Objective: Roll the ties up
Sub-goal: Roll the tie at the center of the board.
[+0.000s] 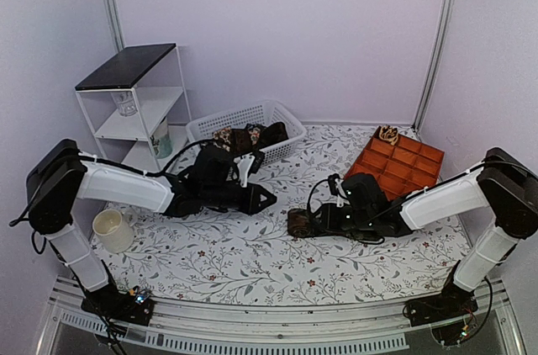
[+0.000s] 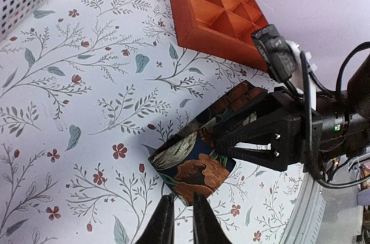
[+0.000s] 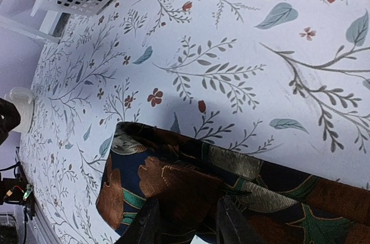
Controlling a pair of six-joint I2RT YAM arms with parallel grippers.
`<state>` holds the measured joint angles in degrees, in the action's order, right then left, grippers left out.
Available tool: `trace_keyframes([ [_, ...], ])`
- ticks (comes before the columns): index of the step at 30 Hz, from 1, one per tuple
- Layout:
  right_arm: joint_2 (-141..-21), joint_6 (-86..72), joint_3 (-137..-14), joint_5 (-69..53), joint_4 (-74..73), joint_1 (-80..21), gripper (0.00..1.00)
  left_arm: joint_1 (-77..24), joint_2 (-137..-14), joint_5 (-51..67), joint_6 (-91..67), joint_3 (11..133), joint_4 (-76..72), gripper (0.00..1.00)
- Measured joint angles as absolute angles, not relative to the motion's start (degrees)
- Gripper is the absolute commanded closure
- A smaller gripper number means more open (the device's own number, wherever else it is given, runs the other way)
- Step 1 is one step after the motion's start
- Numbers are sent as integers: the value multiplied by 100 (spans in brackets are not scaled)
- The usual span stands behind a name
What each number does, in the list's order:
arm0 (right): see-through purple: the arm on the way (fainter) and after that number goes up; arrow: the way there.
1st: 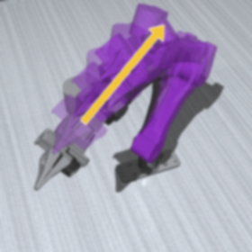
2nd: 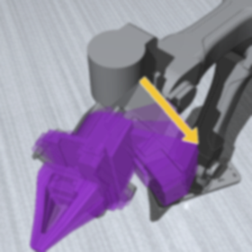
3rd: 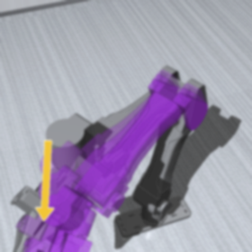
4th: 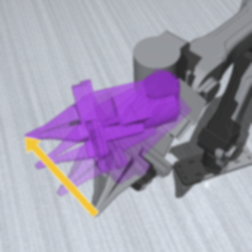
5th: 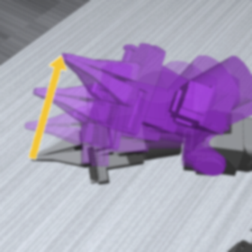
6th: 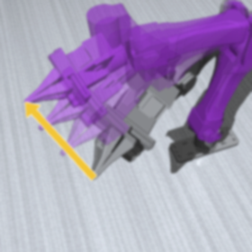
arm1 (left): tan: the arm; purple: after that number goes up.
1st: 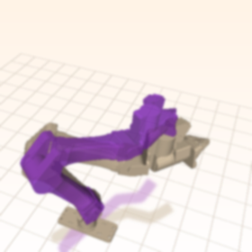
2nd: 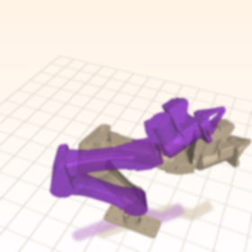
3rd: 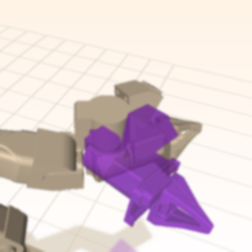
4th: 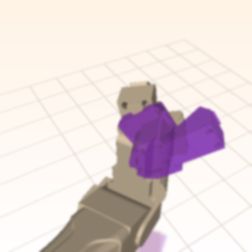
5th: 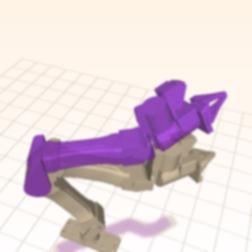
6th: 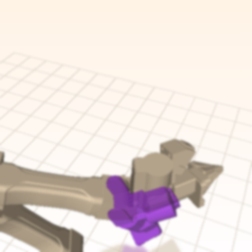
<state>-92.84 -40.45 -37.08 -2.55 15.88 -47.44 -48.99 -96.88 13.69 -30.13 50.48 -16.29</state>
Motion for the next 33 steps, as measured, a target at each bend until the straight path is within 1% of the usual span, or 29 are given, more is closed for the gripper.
trace_keyframes([
  [6,-9612,-4101,-3756,-705,1968,-4766,67,-4807,-9583,1354,-3030,4810,-1627,88],
  [10,-9996,-4292,-4115,-812,2043,-4917,67,-4530,-9078,1286,-2998,4298,-1522,84],
  [12,-10186,-4410,-4394,-823,2043,-5076,67,-4399,-8663,1232,-2853,3979,-1494,72],
  [13,-10267,-4445,-4519,-834,2040,-5148,67,-4362,-8486,1236,-2720,3861,-1503,63],
  [14,-10337,-4484,-4637,-840,2040,-5212,67,-4346,-8315,1262,-2591,3734,-1551,57],
  [15,-10392,-4519,-4731,-854,2040,-5264,67,-4344,-8125,1345,-2399,3579,-1616,54],
  [16,-10409,-4547,-4783,-862,2040,-5301,66,-4344,-8001,1420,-2226,3465,-1675,55],
  [18,-10412,-4580,-4816,-875,2036,-5345,65,-4353,-7863,1588,-1852,3308,-1730,59],
  [21,-10412,-4659,-4847,-906,1916,-5347,55,-4346,-7931,1667,-1518,3288,-1730,68],
  [24,-10409,-4890,-4995,-919,1608,-5345,48,-4346,-8204,1669,-1435,3393,-1723,76],
  [28,-10409,-5426,-5234,-908,1319,-5347,41,-4344,-8718,1656,-1562,3529,-1815,79],
  [33,-10405,-5924,-5253,-840,1098,-5380,40,-4344,-9233,1776,-1828,3612,-1903,82],
])
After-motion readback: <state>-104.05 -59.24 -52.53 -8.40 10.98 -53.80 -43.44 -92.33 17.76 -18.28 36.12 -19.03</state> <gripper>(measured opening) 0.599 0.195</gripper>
